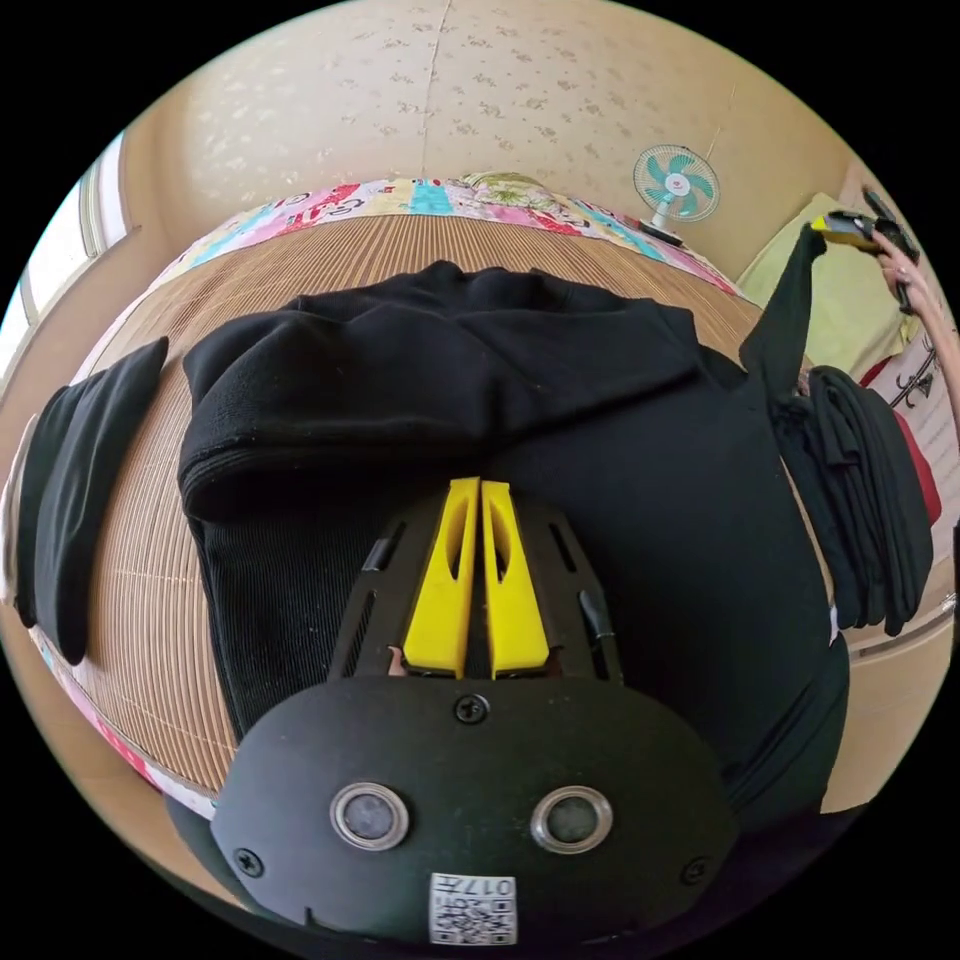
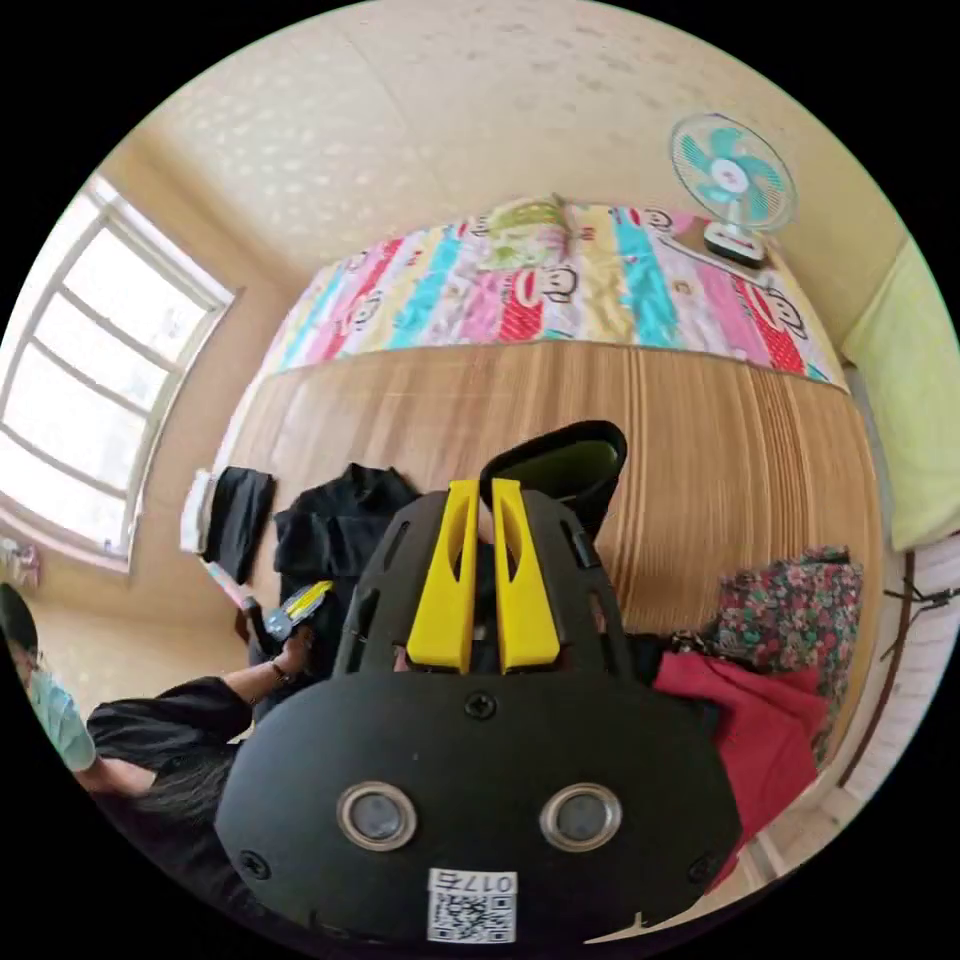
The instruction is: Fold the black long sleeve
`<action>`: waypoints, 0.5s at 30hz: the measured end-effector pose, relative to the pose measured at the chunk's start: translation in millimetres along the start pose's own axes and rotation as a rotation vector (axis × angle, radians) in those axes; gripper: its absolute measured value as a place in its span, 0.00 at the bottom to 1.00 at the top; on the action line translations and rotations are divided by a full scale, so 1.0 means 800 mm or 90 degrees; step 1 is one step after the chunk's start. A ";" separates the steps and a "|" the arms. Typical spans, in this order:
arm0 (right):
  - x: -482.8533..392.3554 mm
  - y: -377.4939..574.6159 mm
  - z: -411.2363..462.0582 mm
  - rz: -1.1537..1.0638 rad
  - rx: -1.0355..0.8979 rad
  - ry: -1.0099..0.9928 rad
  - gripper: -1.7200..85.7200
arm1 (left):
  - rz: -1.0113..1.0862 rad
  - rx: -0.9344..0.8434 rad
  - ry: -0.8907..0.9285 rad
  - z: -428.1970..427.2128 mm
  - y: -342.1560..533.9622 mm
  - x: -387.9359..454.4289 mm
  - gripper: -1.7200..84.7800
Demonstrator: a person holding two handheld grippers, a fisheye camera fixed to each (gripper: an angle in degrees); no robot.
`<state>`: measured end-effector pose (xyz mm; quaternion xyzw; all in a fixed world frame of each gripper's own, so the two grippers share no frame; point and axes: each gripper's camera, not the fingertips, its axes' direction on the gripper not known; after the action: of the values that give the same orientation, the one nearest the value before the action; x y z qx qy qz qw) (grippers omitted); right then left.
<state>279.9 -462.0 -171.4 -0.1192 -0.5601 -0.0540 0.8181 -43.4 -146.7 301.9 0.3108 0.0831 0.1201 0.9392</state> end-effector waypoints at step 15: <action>-0.207 0.297 0.243 -0.060 -0.055 -0.016 0.11 | -0.124 0.105 0.069 -0.168 0.124 -0.099 0.09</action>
<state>96.3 -190.2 -290.0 -0.1288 -0.5724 -0.1152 0.8015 -167.6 -15.3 261.4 0.3703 0.1732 0.0381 0.9118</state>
